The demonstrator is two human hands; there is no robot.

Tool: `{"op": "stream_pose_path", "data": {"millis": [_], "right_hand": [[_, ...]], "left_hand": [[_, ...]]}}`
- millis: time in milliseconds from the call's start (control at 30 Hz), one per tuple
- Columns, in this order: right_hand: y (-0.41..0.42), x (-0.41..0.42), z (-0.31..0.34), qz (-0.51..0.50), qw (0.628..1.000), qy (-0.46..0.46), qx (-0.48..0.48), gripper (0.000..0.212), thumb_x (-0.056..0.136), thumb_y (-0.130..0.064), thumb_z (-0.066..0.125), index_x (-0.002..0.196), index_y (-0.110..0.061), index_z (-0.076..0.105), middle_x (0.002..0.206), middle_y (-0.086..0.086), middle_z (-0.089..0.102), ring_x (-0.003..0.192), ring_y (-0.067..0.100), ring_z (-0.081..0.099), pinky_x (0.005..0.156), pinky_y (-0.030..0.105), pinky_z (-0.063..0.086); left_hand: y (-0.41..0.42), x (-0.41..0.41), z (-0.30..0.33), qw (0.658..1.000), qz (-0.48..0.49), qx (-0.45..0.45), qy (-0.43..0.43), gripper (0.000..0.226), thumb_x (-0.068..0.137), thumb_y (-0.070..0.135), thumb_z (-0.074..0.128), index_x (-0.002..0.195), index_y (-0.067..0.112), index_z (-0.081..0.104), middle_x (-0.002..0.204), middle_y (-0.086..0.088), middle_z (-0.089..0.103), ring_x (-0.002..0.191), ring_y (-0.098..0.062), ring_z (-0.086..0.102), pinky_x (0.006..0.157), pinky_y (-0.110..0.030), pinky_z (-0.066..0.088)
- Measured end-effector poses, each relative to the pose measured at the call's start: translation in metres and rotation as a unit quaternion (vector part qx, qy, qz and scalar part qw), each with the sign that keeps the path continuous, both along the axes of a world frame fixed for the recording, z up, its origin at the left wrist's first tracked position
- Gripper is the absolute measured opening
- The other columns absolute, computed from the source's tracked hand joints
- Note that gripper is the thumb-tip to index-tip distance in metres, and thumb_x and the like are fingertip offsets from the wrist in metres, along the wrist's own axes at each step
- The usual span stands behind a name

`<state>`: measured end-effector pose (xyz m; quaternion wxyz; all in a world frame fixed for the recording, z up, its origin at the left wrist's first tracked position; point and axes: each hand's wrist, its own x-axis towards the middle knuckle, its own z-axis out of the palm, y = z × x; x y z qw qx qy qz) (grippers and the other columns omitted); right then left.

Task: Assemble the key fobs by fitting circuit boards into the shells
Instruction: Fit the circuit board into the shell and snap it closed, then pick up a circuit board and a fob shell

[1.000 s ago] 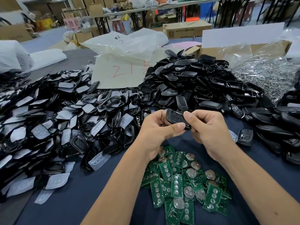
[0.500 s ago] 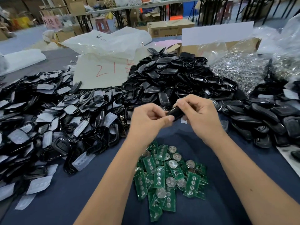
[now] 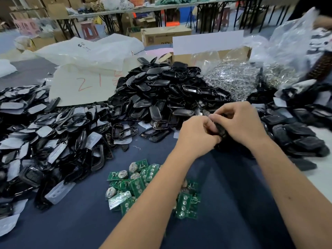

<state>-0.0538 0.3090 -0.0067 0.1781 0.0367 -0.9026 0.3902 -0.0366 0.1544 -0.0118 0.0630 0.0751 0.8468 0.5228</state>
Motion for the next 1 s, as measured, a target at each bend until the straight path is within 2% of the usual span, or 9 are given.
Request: {"op": "stream_pose_path", "data": {"millis": [100, 233, 333, 433, 500, 600, 700, 800, 1000], "right_hand": [[0.008, -0.004, 0.01, 0.003, 0.997, -0.023, 0.077, 0.007, 0.083, -0.021, 0.085, 0.078, -0.021, 0.08, 0.068, -0.015, 0.068, 0.067, -0.003, 0.064, 0.064, 0.006, 0.044], [0.008, -0.007, 0.017, -0.017, 0.993, 0.013, 0.114, 0.006, 0.083, -0.017, 0.086, 0.085, -0.018, 0.081, 0.075, -0.012, 0.068, 0.069, -0.003, 0.06, 0.081, 0.025, 0.053], [-0.001, -0.004, 0.021, 0.022, 0.994, 0.044, 0.098, 0.006, 0.083, -0.016, 0.086, 0.083, -0.019, 0.081, 0.071, -0.021, 0.065, 0.065, -0.008, 0.061, 0.075, 0.014, 0.051], [-0.028, 0.0, 0.026, 0.137, 0.983, -0.009, 0.123, 0.005, 0.084, -0.017, 0.084, 0.081, -0.02, 0.081, 0.067, -0.019, 0.067, 0.067, -0.007, 0.063, 0.065, 0.004, 0.043], [-0.051, 0.004, 0.03, 0.225, 0.956, -0.099, 0.159, 0.006, 0.086, -0.022, 0.084, 0.081, -0.023, 0.08, 0.07, -0.012, 0.072, 0.067, -0.004, 0.064, 0.062, 0.009, 0.043], [-0.085, 0.013, 0.033, 0.344, 0.886, -0.242, 0.194, 0.011, 0.085, -0.031, 0.086, 0.084, -0.023, 0.078, 0.075, -0.004, 0.076, 0.064, 0.004, 0.069, 0.054, 0.013, 0.049], [-0.114, 0.023, 0.03, 0.37, 0.853, -0.291, 0.224, 0.034, 0.077, -0.041, 0.091, 0.098, -0.021, 0.073, 0.086, -0.004, 0.074, 0.066, 0.015, 0.072, 0.052, 0.028, 0.059], [-0.132, 0.027, 0.028, 0.384, 0.834, -0.266, 0.293, 0.047, 0.073, -0.046, 0.093, 0.104, -0.02, 0.069, 0.095, -0.003, 0.072, 0.08, 0.023, 0.073, 0.069, 0.035, 0.062], [-0.137, 0.03, 0.022, 0.416, 0.856, -0.235, 0.195, 0.021, 0.082, -0.03, 0.088, 0.082, -0.023, 0.069, 0.074, -0.012, 0.067, 0.06, -0.002, 0.057, 0.055, 0.012, 0.042]], "left_hand": [[0.006, 0.003, 0.005, 0.999, -0.01, -0.016, 0.036, 0.017, 0.077, 0.009, 0.082, 0.072, 0.019, 0.07, 0.071, 0.006, 0.067, 0.075, -0.022, 0.073, 0.077, -0.042, 0.063], [-0.016, 0.001, 0.012, 0.971, 0.031, -0.159, 0.174, 0.012, 0.076, 0.014, 0.076, 0.075, 0.021, 0.067, 0.077, 0.007, 0.069, 0.076, -0.016, 0.065, 0.073, -0.035, 0.055], [-0.058, -0.011, 0.013, 0.935, 0.138, -0.239, 0.221, 0.011, 0.08, 0.007, 0.066, 0.083, 0.018, 0.068, 0.088, 0.0, 0.069, 0.088, -0.024, 0.064, 0.078, -0.037, 0.051], [-0.1, -0.023, 0.007, 0.91, 0.229, -0.287, 0.193, 0.009, 0.088, 0.009, 0.063, 0.094, 0.016, 0.066, 0.102, -0.005, 0.066, 0.1, -0.027, 0.059, 0.08, -0.031, 0.041], [-0.115, -0.029, 0.001, 0.907, 0.228, -0.312, 0.166, 0.02, 0.092, 0.011, 0.065, 0.111, 0.017, 0.065, 0.117, -0.01, 0.061, 0.112, -0.03, 0.053, 0.089, -0.033, 0.04], [-0.125, -0.035, -0.005, 0.902, 0.138, -0.37, 0.172, 0.061, 0.089, -0.002, 0.065, 0.143, 0.024, 0.053, 0.147, -0.009, 0.045, 0.134, -0.033, 0.036, 0.103, -0.037, 0.041], [-0.128, -0.042, -0.006, 0.881, 0.022, -0.437, 0.179, 0.084, 0.087, -0.01, 0.062, 0.158, 0.028, 0.038, 0.166, -0.002, 0.026, 0.151, -0.03, 0.018, 0.116, -0.042, 0.038], [-0.127, -0.049, -0.004, 0.873, 0.021, -0.436, 0.219, 0.066, 0.087, -0.007, 0.06, 0.145, 0.022, 0.053, 0.157, 0.0, 0.043, 0.145, -0.027, 0.03, 0.113, -0.04, 0.039], [-0.138, -0.048, 0.002, 0.883, 0.075, -0.391, 0.248, 0.015, 0.095, 0.009, 0.066, 0.107, 0.012, 0.075, 0.108, -0.006, 0.072, 0.109, -0.027, 0.057, 0.09, -0.038, 0.045]]}}
